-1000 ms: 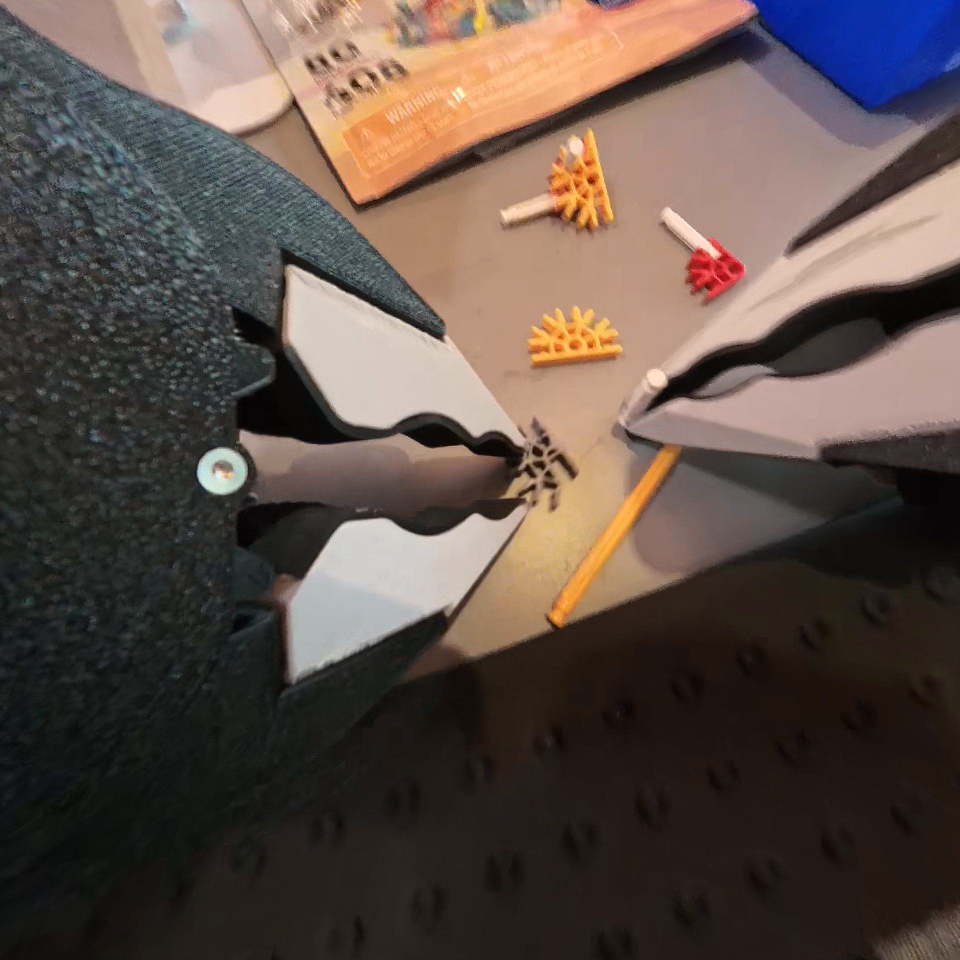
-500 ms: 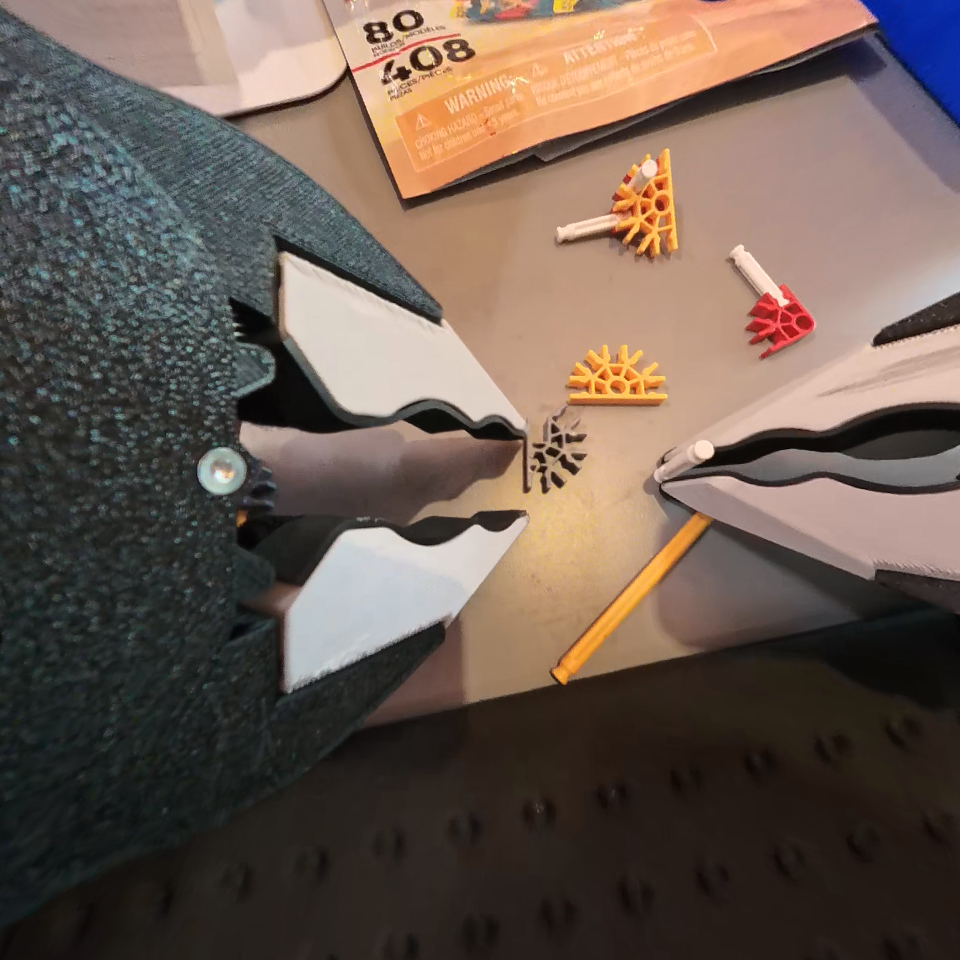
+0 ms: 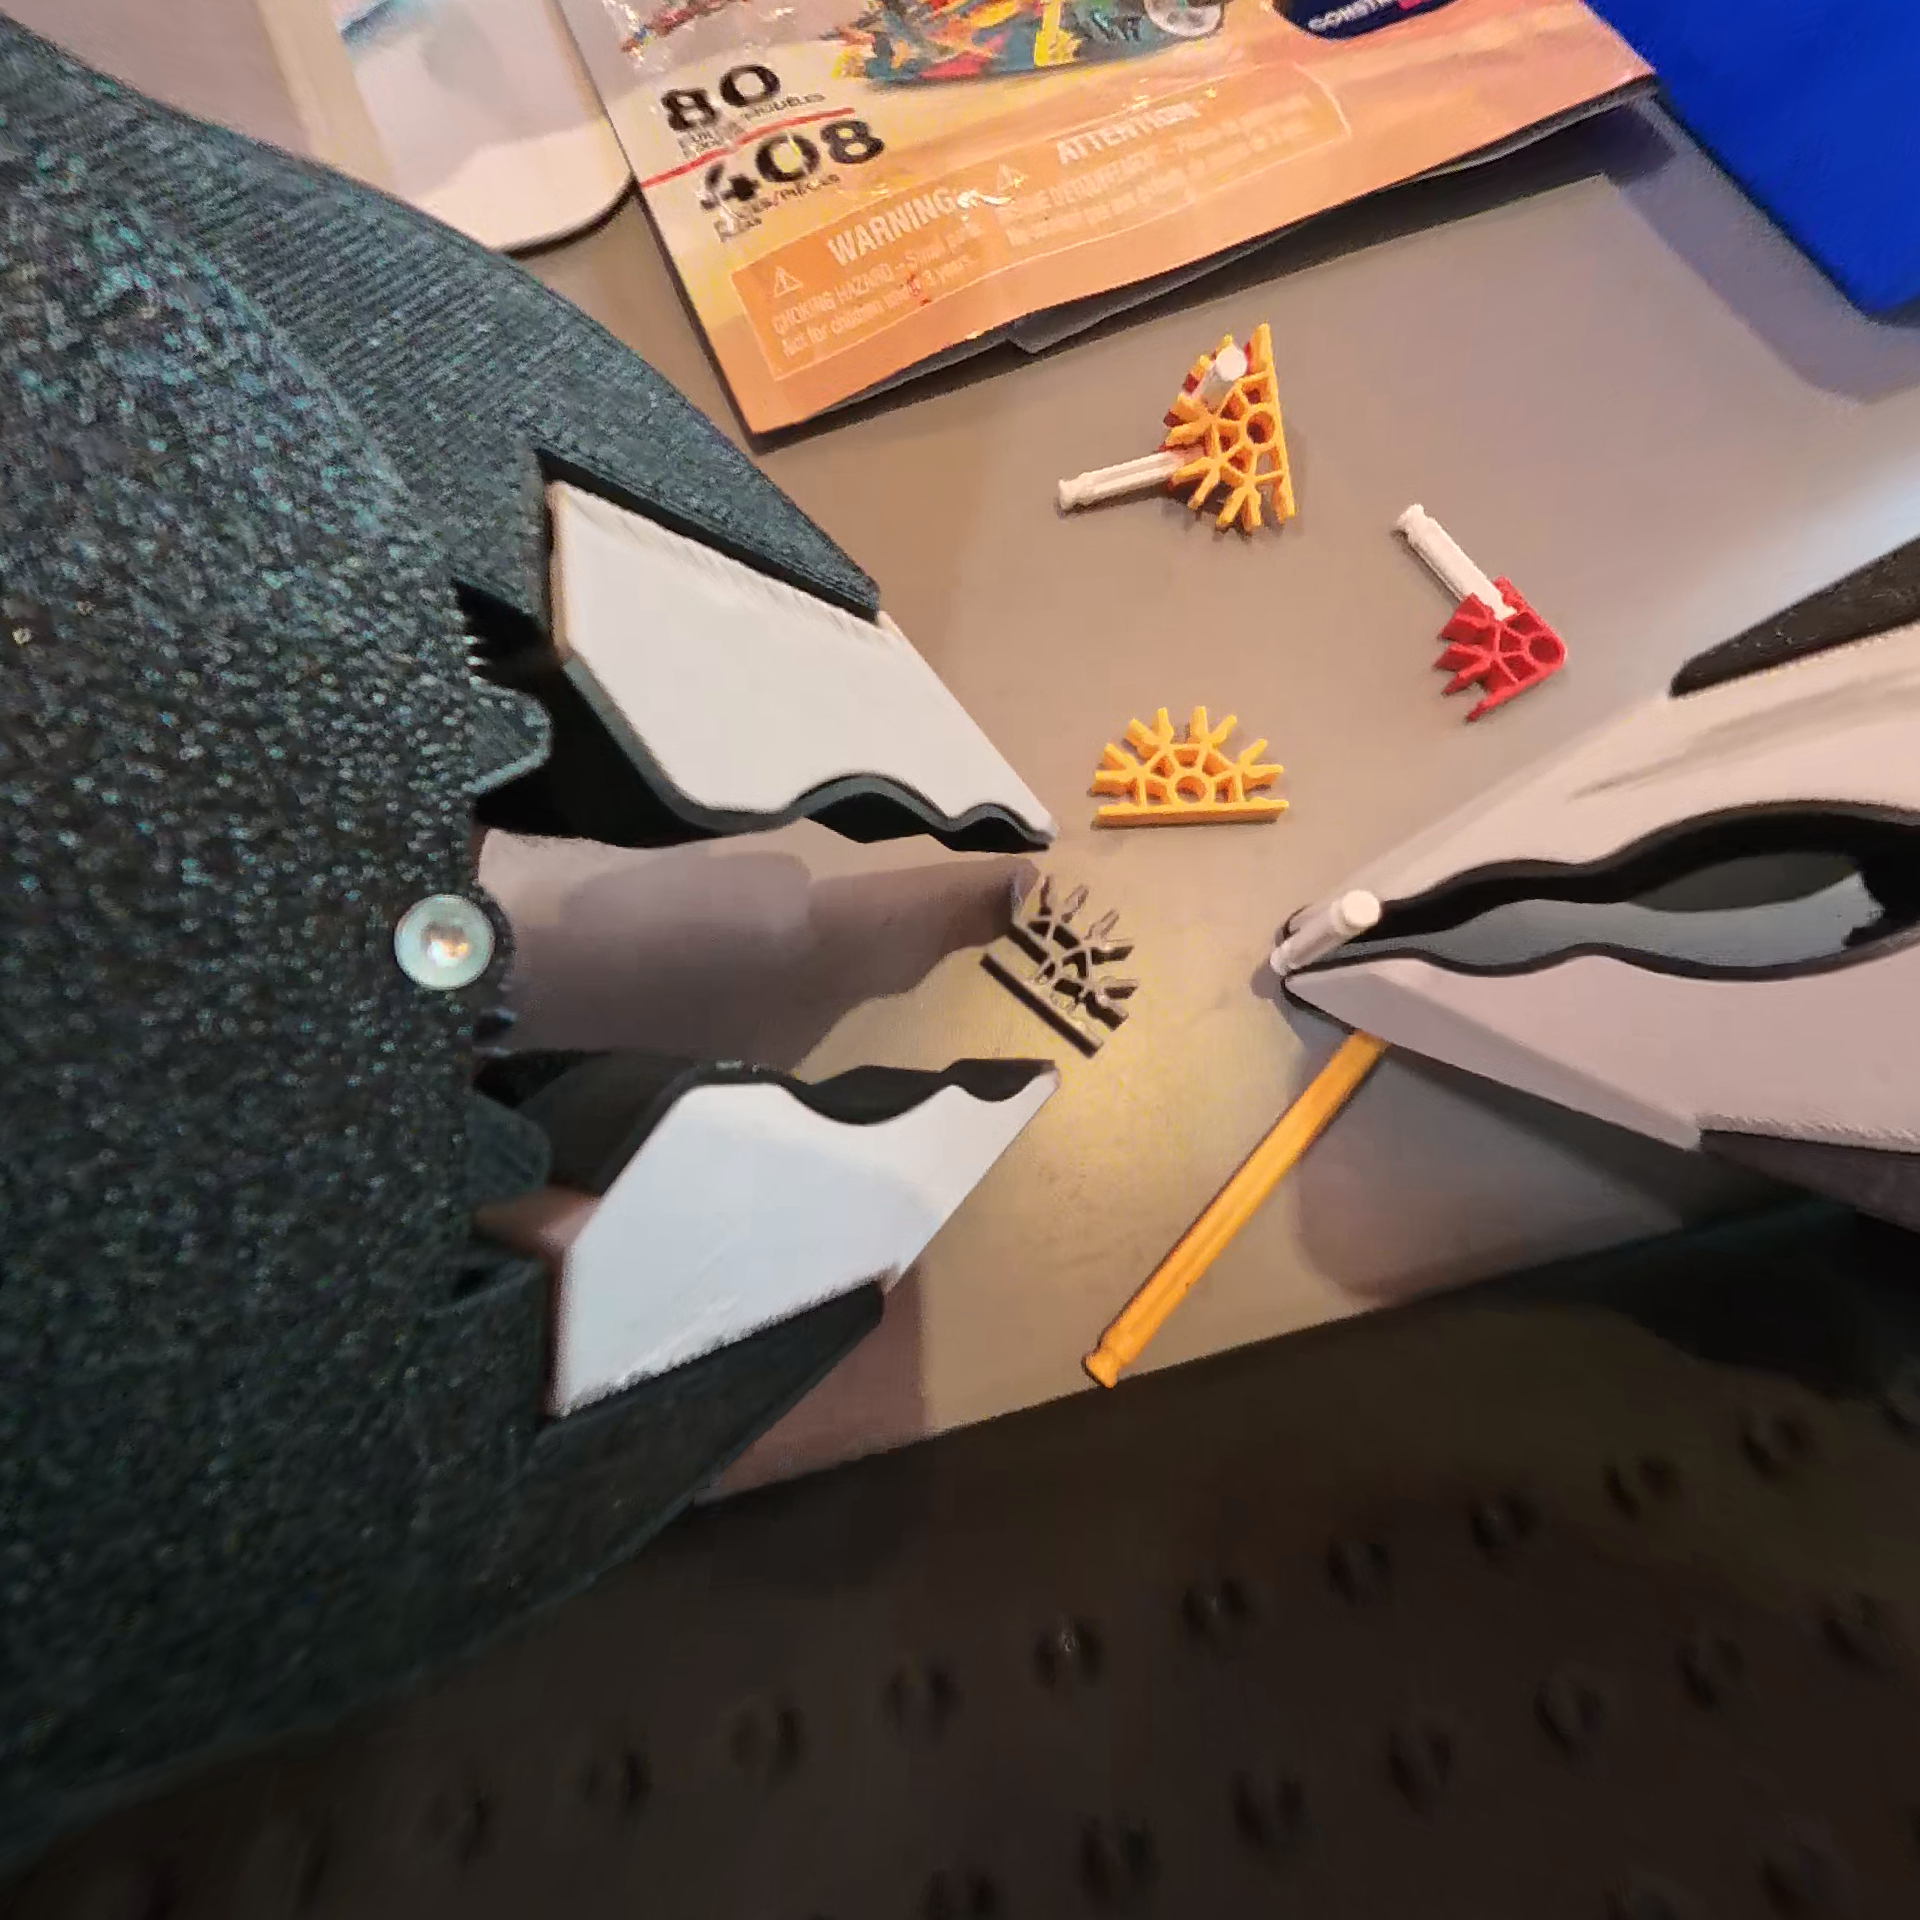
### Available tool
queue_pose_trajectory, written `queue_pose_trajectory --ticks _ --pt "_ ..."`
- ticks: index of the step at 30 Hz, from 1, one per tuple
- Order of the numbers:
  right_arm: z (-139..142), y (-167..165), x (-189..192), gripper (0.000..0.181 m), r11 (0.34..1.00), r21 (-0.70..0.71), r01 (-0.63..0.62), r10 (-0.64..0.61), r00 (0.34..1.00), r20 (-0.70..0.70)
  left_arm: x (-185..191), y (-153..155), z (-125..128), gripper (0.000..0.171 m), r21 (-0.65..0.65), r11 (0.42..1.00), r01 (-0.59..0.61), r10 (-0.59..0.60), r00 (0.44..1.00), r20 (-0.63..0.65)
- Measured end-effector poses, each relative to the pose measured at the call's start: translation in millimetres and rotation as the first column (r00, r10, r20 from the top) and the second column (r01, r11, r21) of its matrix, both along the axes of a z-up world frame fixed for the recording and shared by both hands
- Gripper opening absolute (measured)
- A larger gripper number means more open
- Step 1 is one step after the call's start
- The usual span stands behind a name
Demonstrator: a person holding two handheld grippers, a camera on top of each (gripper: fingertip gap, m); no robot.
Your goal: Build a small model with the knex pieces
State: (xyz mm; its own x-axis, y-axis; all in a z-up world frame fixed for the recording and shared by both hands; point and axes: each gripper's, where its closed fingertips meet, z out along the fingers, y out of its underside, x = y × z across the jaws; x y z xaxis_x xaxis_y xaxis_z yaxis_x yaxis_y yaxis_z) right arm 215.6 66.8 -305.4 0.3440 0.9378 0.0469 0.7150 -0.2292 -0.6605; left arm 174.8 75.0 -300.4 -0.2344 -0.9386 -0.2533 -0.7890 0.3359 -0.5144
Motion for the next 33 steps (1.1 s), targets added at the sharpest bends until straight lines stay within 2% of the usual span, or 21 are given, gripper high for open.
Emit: queue_pose_trajectory --ticks 4,6,19,24,26,28,33 --pt "0.0 0.0 0.0 0.005 1.0 0.004 -0.003 0.003 1.0 0.004 1.3 -5.5 -2.0 0.028 -0.057 0.998 0.032 -0.032 0.999 0.004" --pt "0.2 -0.1 -0.4 0.005 1.0 0.011 -0.01 0.01 1.0 0.008 5.9 -1.5 -1.9 0.021 -0.027 1.0 0.015 -0.014 0.999 0.035" --pt "0.2 -0.4 -0.9 0.005 1.0 0.006 -0.023 0.023 1.0 -0.009 19.0 0.7 2.5 0.007 -0.023 0.998 -0.067 0.069 0.987 0.145" --pt "0.3 -0.3 -0.8 0.005 1.0 0.004 -0.025 0.025 1.0 -0.011 18.2 -0.4 1.7 0.01 -0.034 0.997 -0.065 0.069 0.988 0.137" --pt "0.3 -0.3 -0.9 0.005 1.0 0.003 -0.025 0.025 1.0 -0.013 17.1 2.8 1.9 0.025 -0.042 0.996 -0.076 0.081 0.989 0.125" --pt "0.3 -0.4 -0.8 0.005 1.0 0.003 -0.025 0.025 1.0 -0.013 15.1 5.0 -0.8 0.031 -0.072 0.993 -0.093 0.1 0.99 0.098" --pt "0.2 -0.4 -0.9 0.005 1.0 0.002 -0.027 0.027 1.0 -0.014 17.2 1.4 -3.0 0.026 -0.165 0.981 -0.1 0.114 0.99 0.081"
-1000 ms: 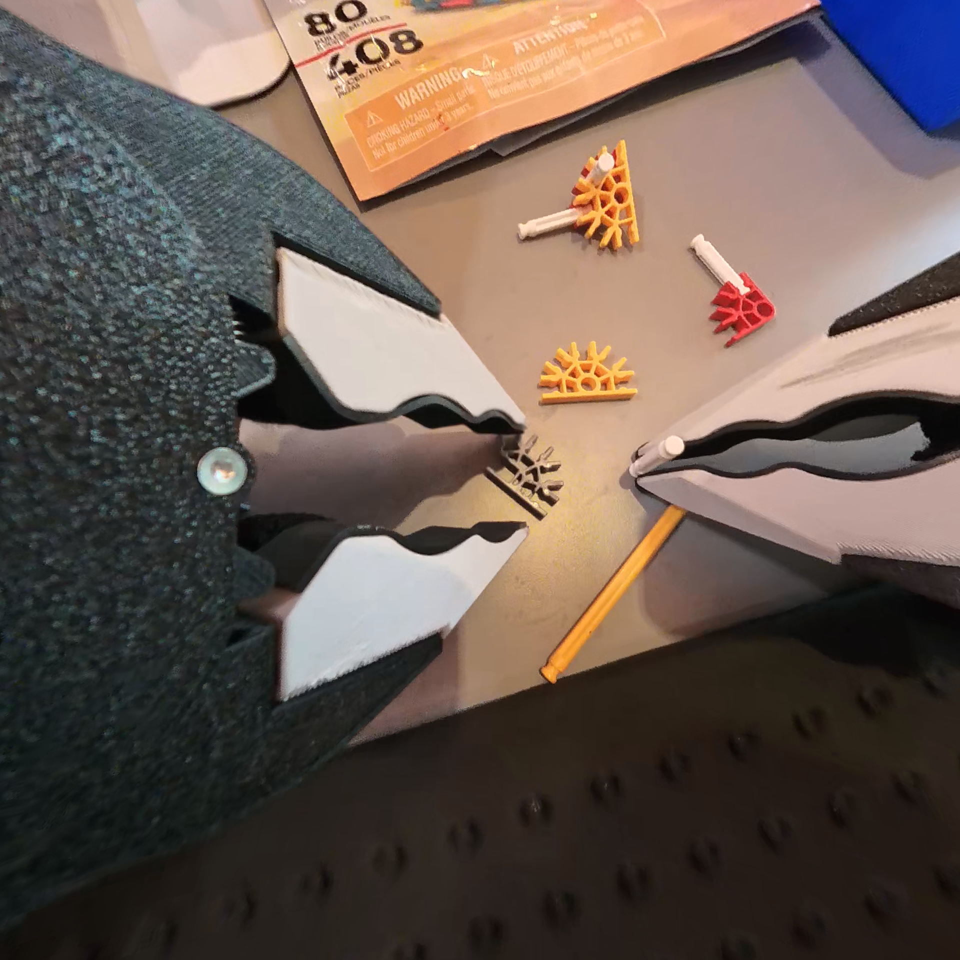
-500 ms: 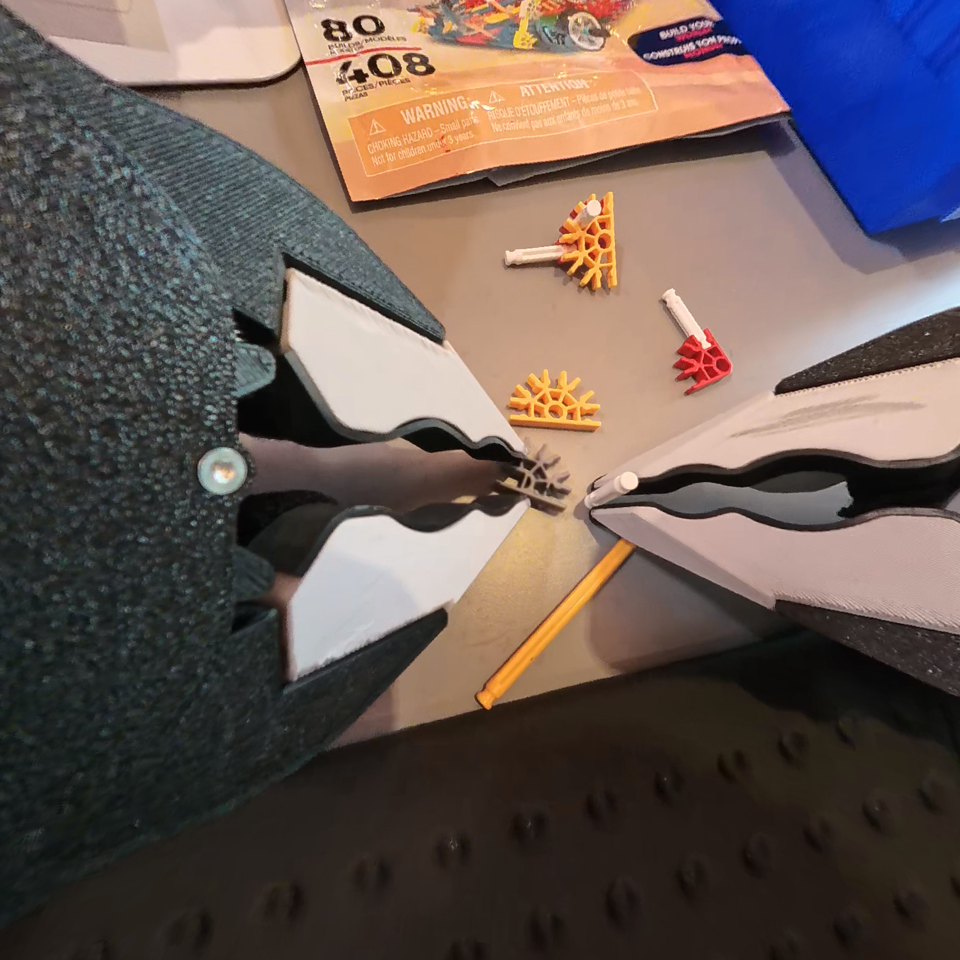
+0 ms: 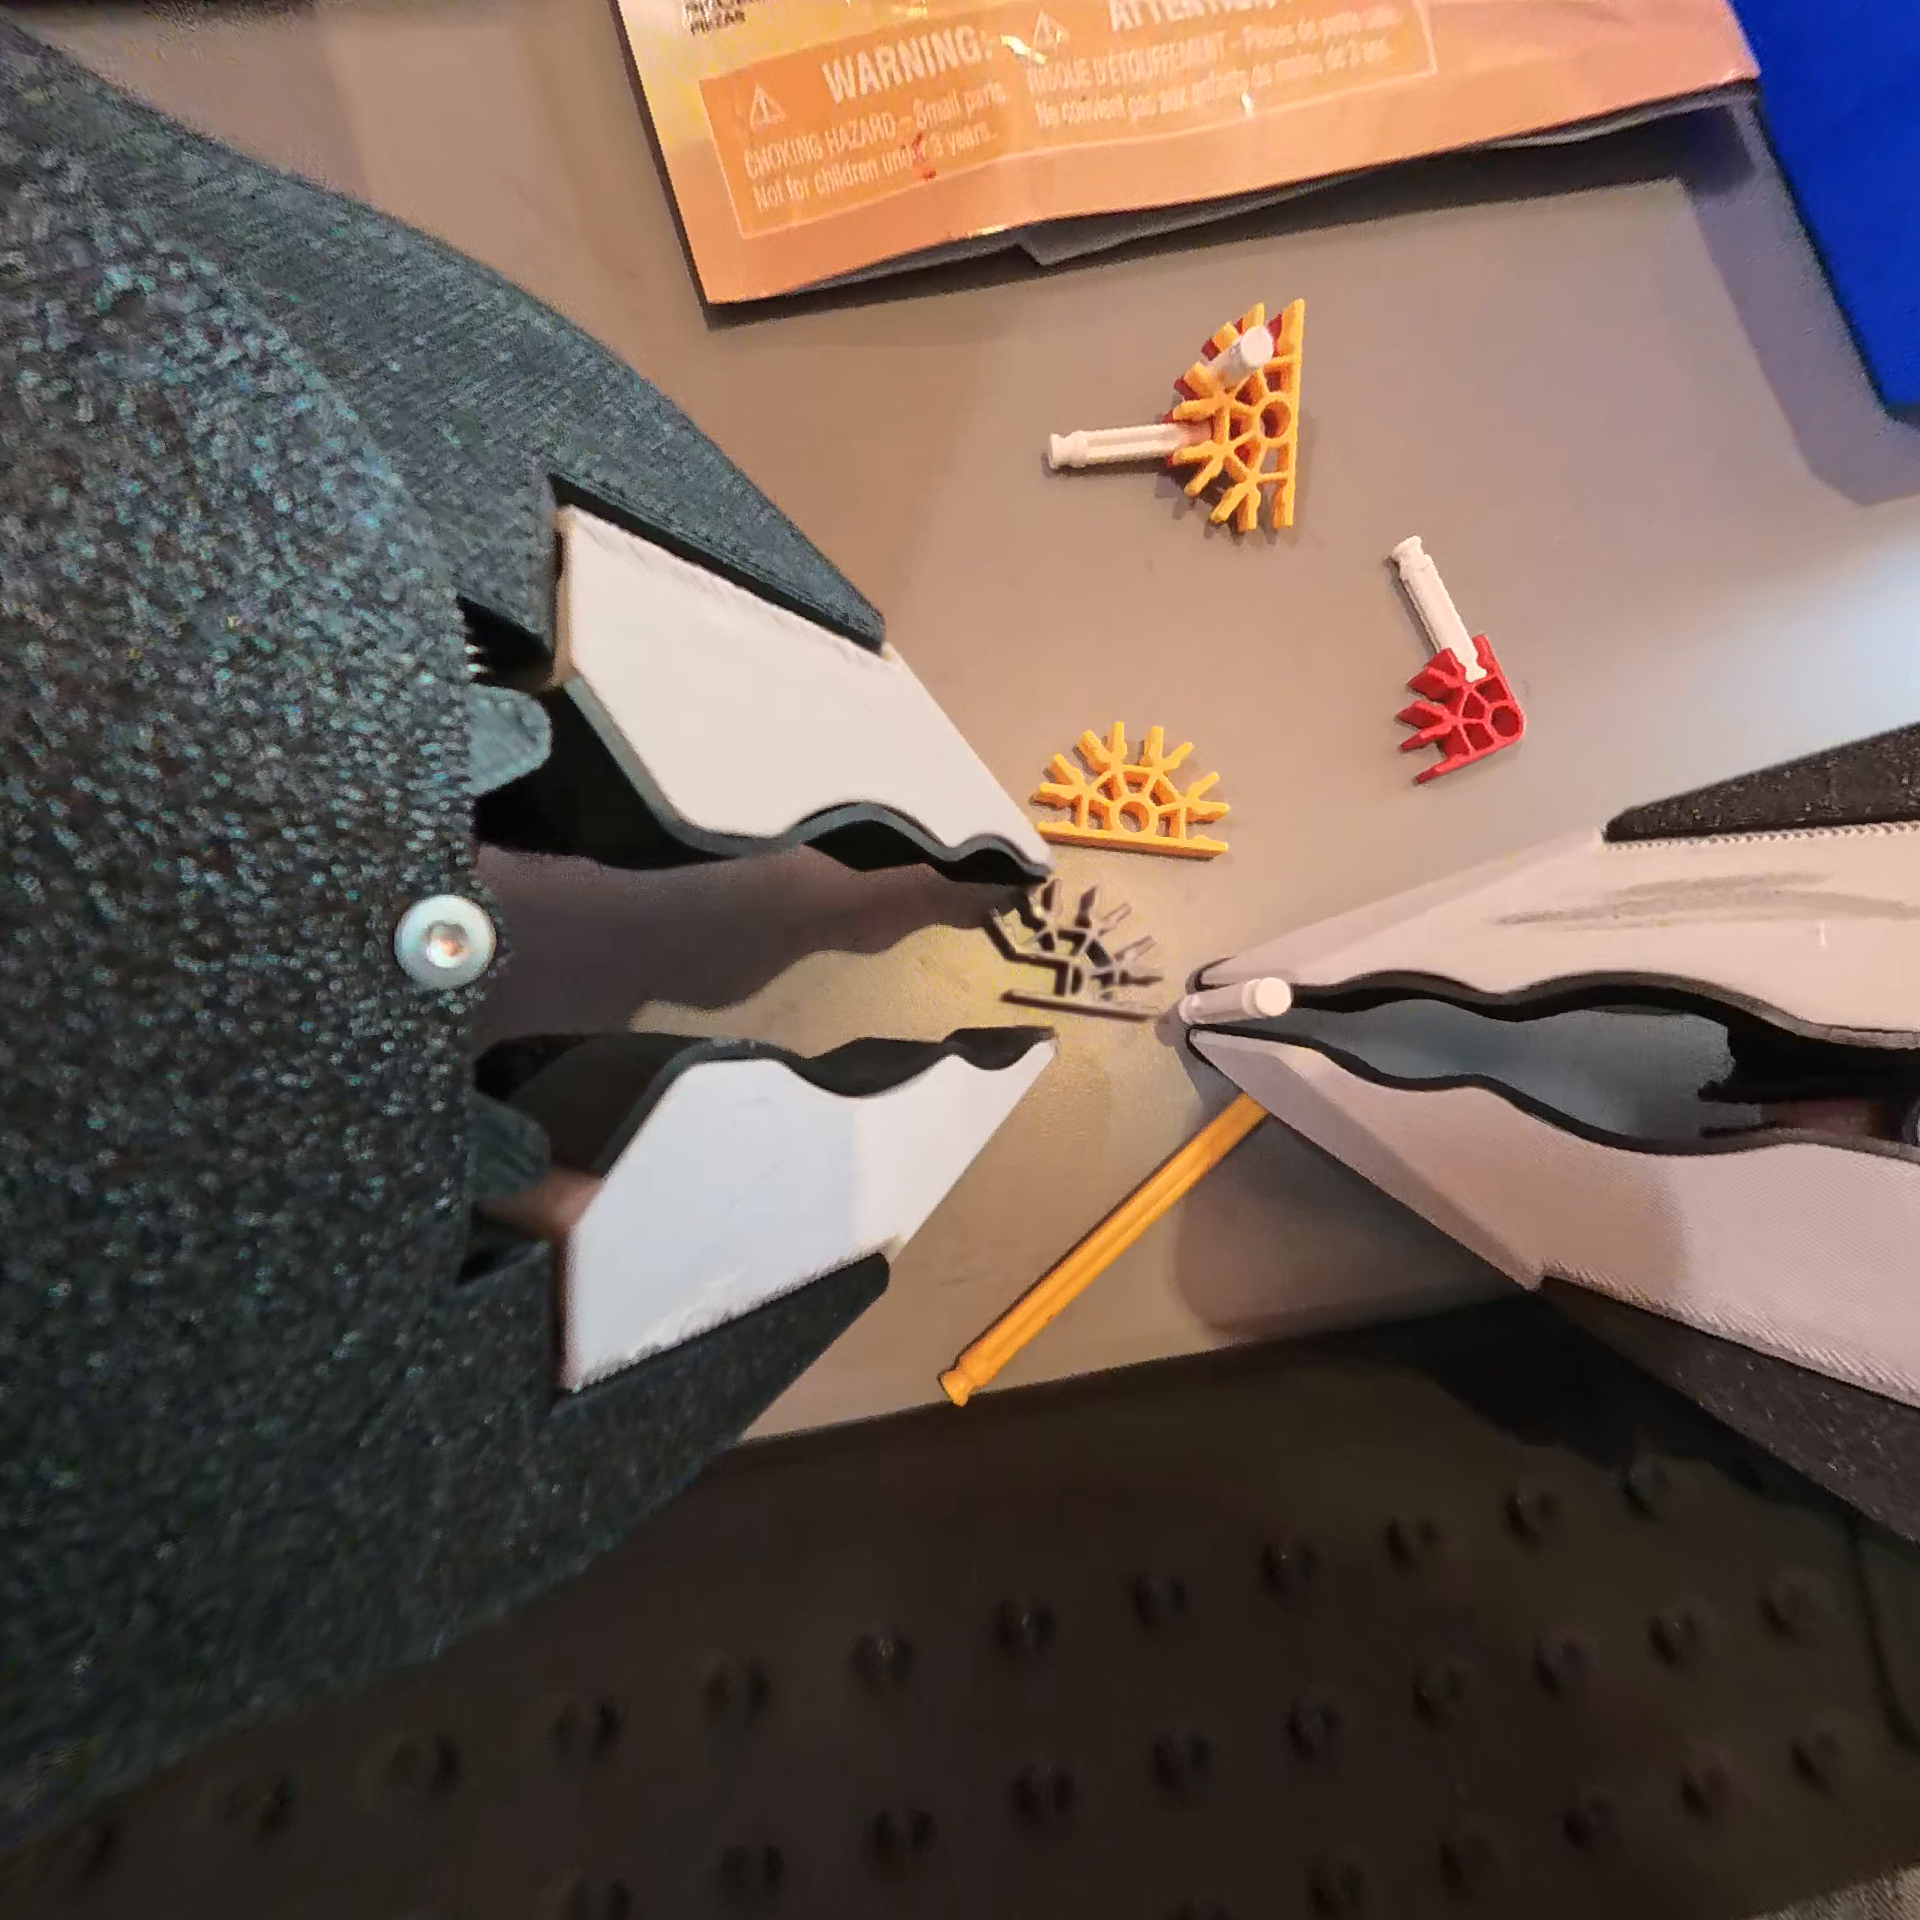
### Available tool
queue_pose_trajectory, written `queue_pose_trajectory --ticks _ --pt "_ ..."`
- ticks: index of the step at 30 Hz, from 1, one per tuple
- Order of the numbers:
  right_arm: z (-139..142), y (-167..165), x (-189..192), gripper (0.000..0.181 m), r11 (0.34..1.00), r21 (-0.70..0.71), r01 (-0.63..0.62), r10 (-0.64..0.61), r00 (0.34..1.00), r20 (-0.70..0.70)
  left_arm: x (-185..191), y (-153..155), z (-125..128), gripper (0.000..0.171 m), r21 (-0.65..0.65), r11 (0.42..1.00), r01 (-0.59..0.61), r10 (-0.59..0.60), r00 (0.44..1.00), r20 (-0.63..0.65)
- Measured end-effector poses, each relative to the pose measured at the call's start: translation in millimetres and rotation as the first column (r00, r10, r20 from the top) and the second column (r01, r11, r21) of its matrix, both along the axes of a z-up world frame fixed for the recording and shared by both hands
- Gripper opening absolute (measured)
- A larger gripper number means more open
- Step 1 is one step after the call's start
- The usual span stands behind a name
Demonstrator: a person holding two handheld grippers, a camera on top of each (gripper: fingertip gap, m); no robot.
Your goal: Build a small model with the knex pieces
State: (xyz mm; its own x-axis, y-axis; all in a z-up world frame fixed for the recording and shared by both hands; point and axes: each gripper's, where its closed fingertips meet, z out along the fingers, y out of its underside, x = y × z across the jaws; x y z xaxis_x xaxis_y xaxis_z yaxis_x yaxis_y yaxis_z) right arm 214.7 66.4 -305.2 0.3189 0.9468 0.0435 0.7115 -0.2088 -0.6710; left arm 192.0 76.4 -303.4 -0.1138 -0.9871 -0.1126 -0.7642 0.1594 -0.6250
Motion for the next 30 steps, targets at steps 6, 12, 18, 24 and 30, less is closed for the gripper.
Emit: queue_pose_trajectory --ticks 6,12,18,24,30 --pt "0.0 0.0 -0.1 0.005 1.0 -0.004 -0.004 0.004 1.0 0.0 1.0 1.6 -0.9 0.03 -0.049 0.999 0.018 -0.019 1.0 -0.018" --pt "0.0 0.0 -0.1 0.005 1.0 -0.005 -0.009 0.009 1.0 0.004 3.5 4.3 -1.5 0.023 -0.097 0.995 0.035 -0.039 0.998 -0.038" --pt "0.1 0.1 -0.2 0.005 1.0 -0.009 -0.01 0.01 1.0 -0.004 4.6 6.0 -0.6 0.021 -0.071 0.997 0.033 -0.033 0.999 0.004" --pt "0.1 0.0 -0.1 0.005 1.0 -0.017 -0.006 0.006 1.0 -0.016 6.3 -2.2 8.1 0.021 -0.089 0.996 0.029 -0.021 0.996 0.086" --pt "0.2 -0.1 -0.1 0.005 1.0 -0.016 -0.01 0.01 1.0 -0.017 8.0 -4.2 12.0 0.021 -0.084 0.996 0.019 -0.007 0.99 0.14"
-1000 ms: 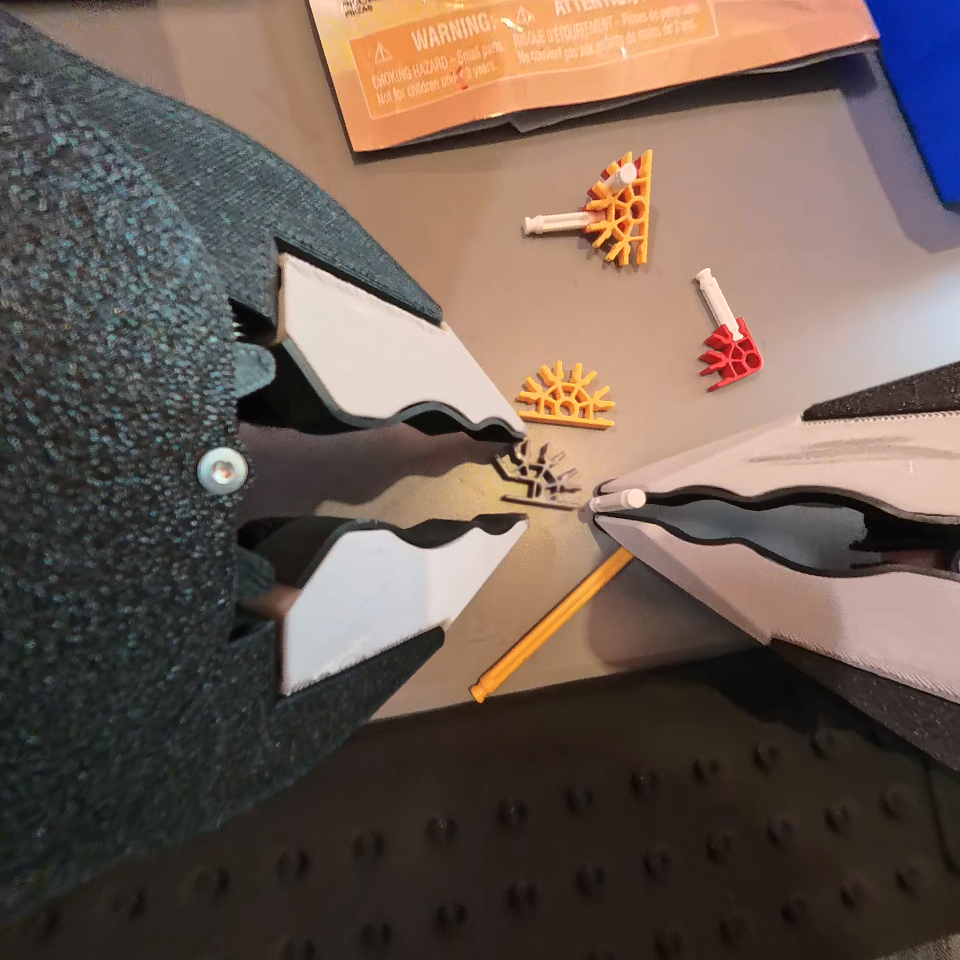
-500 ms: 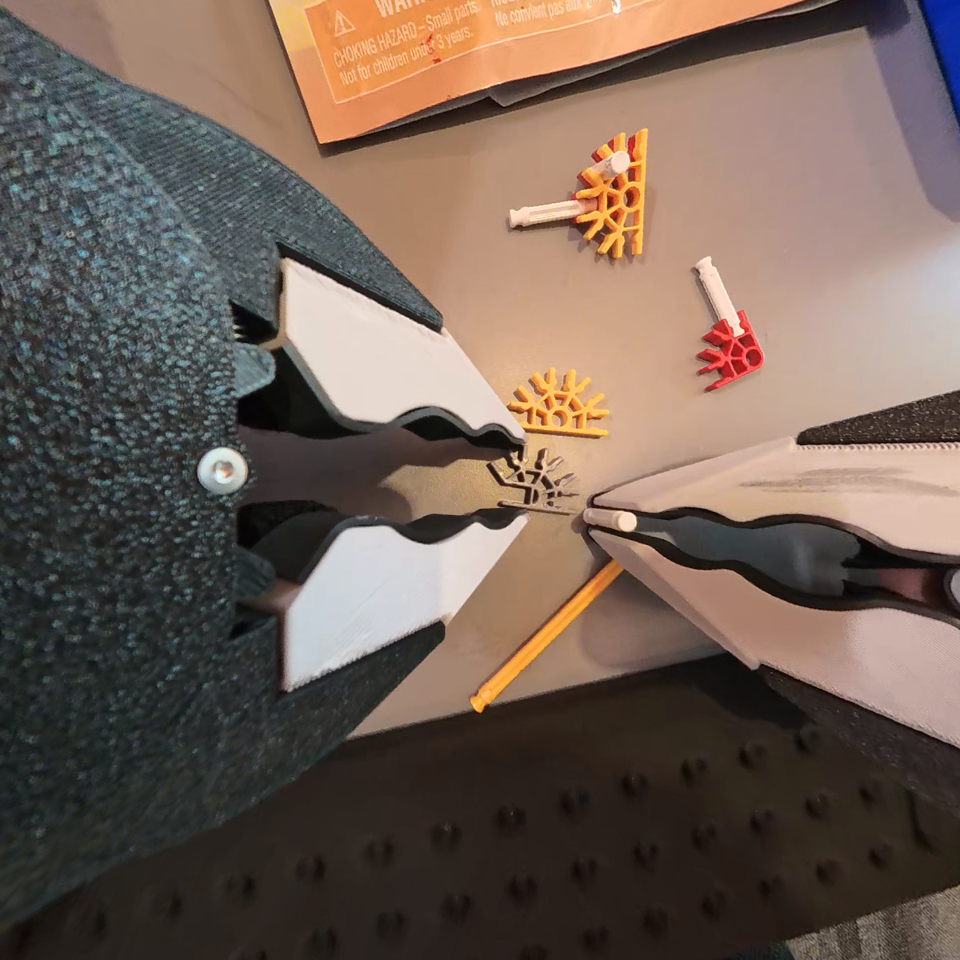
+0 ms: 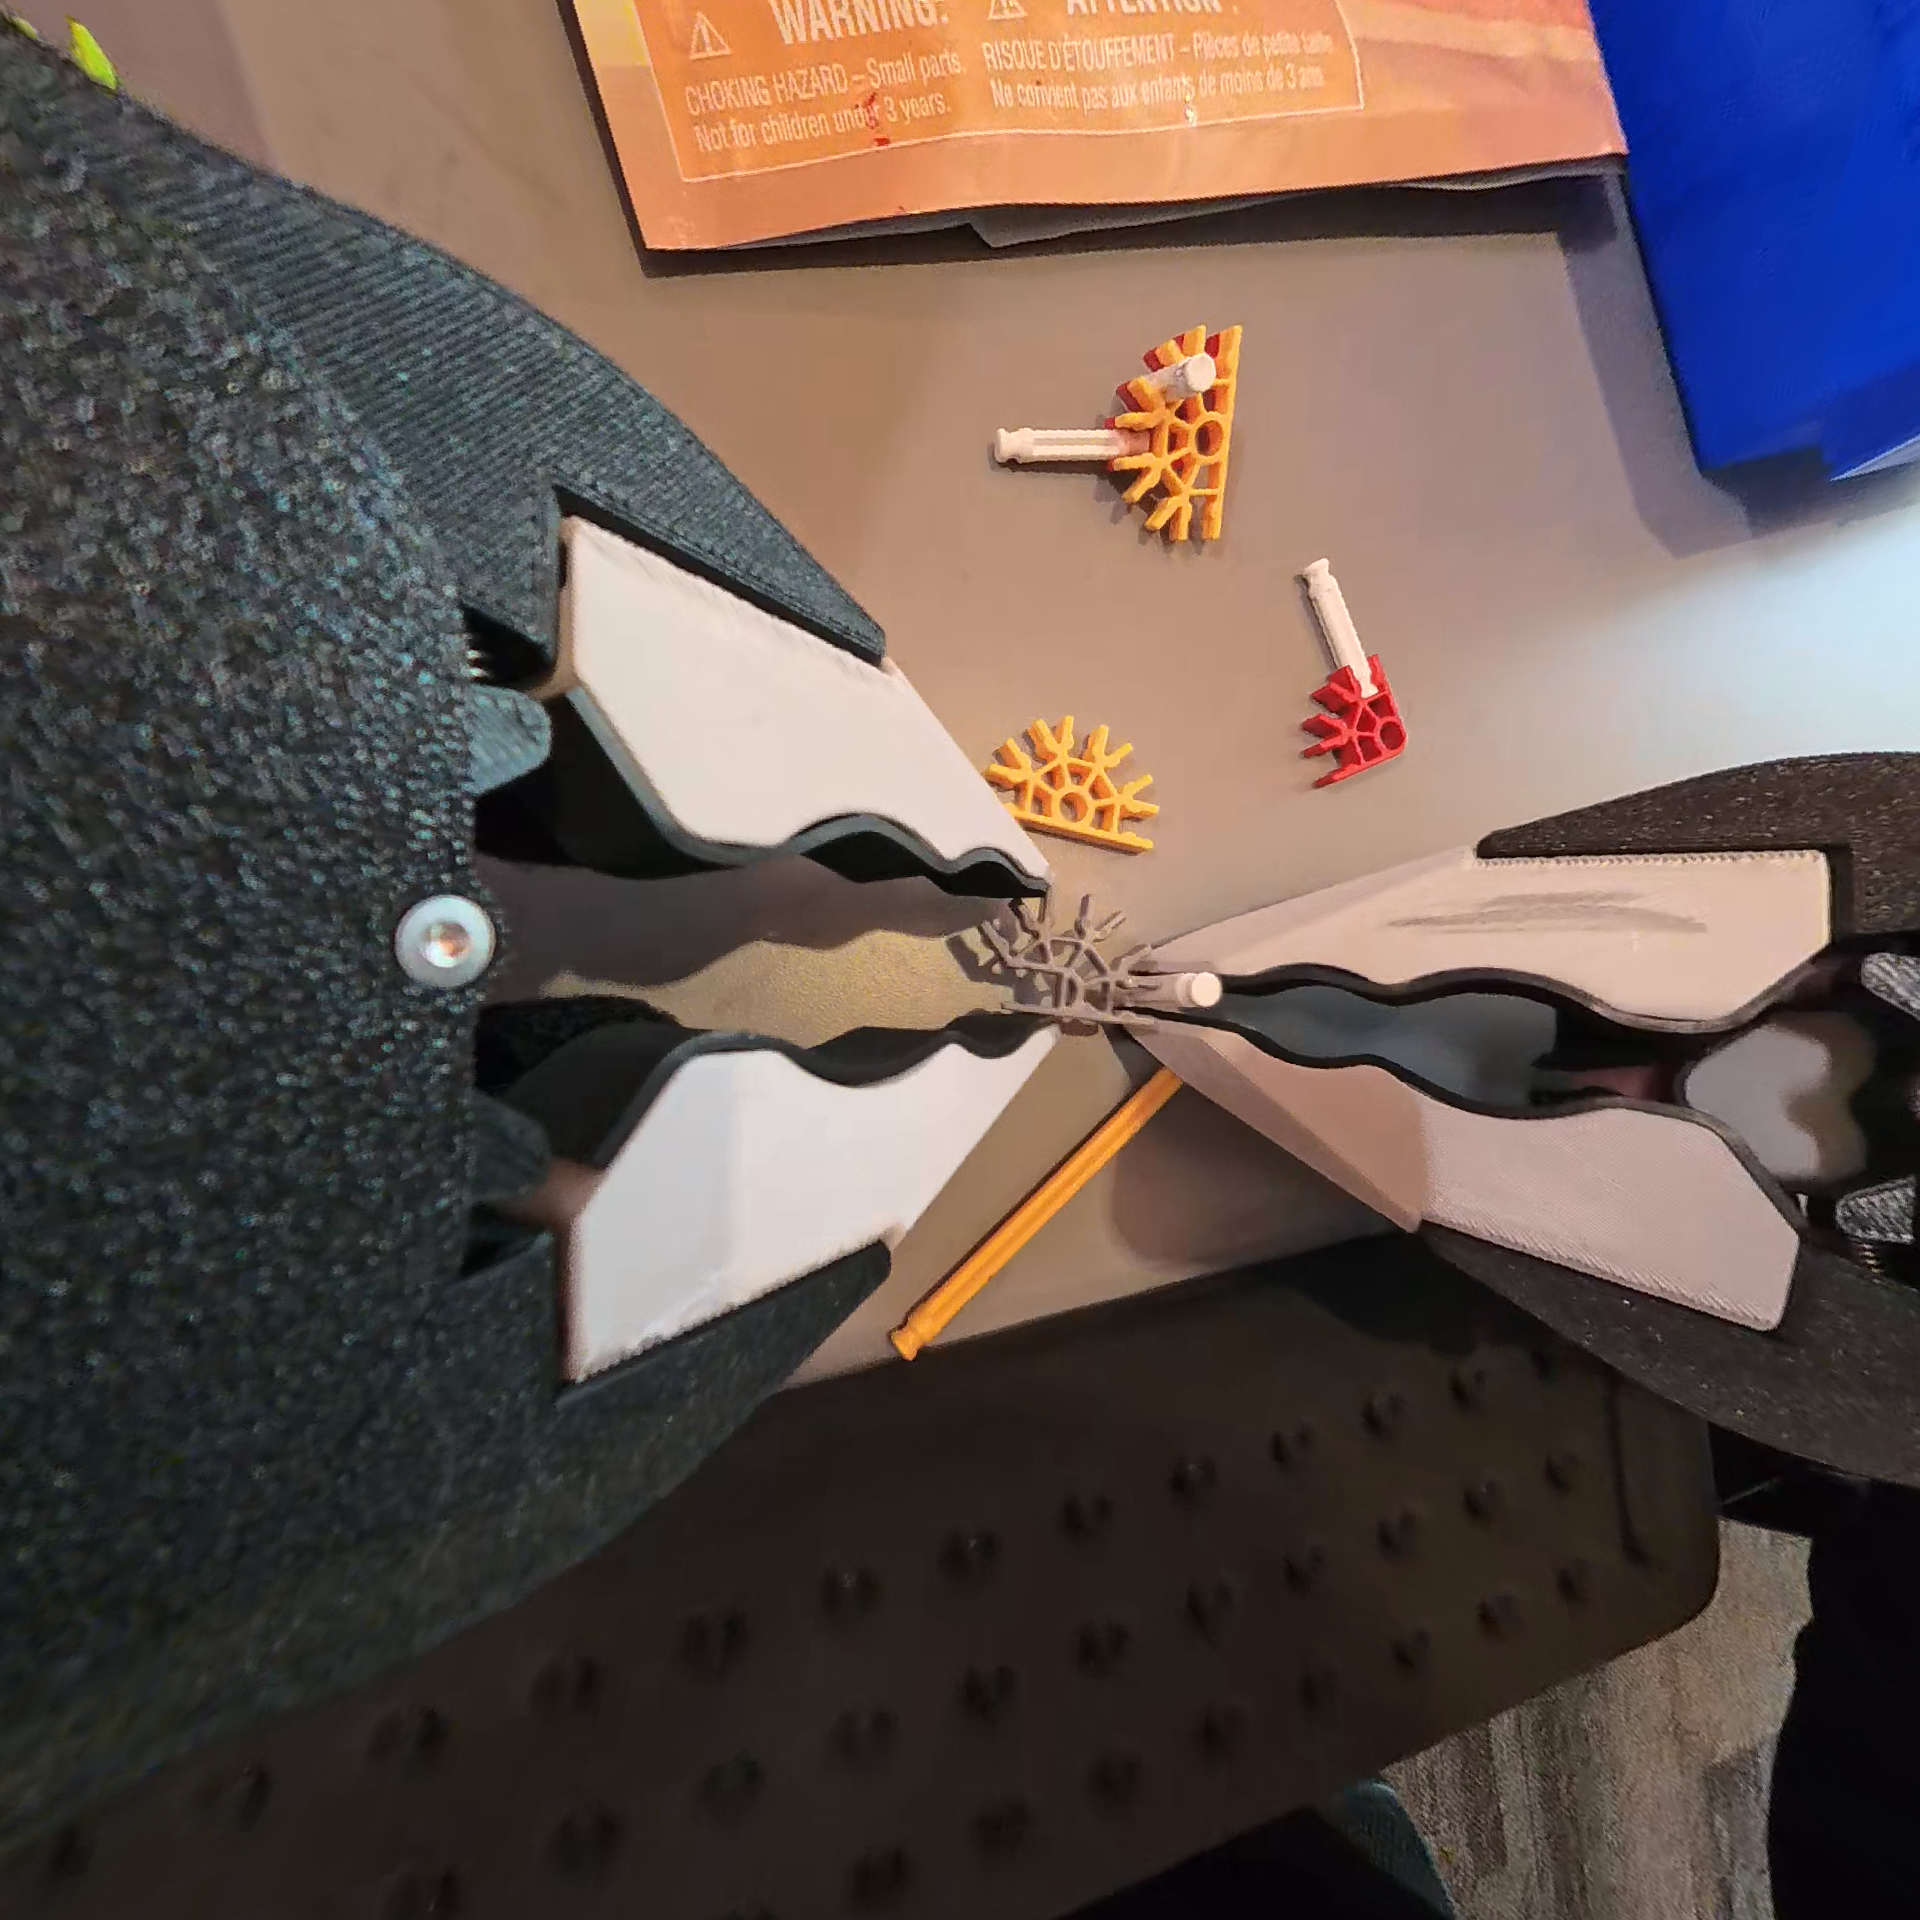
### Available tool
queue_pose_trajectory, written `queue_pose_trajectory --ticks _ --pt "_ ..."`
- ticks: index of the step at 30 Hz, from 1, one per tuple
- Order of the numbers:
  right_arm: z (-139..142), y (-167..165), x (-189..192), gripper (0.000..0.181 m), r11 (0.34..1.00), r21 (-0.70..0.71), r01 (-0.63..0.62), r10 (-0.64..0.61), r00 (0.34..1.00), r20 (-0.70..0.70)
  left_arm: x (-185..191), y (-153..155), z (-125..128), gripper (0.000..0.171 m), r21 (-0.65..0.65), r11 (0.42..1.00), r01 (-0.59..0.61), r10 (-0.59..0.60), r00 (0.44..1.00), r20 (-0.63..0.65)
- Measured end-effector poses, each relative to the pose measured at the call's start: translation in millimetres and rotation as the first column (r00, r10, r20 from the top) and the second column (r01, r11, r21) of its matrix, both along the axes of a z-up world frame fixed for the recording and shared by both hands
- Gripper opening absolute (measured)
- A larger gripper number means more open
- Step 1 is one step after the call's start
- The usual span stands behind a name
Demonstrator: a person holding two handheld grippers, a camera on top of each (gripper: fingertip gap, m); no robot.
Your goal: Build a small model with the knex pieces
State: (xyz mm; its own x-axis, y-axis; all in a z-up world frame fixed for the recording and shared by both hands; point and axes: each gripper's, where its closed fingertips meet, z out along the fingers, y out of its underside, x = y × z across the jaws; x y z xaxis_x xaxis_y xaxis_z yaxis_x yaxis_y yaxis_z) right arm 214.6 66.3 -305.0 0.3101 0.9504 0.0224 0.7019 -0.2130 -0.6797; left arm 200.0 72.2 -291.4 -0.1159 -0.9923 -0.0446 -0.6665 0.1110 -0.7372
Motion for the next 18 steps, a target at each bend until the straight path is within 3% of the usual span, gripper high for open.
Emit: queue_pose_trajectory --ticks 18 --pt "0.2 -2.6 -2.2 0.005 0.999 0.034 -0.013 0.011 0.998 0.054 2.9 -2.3 0.7 0.021 0.026 1.0 -0.001 0.001 1.0 0.011"
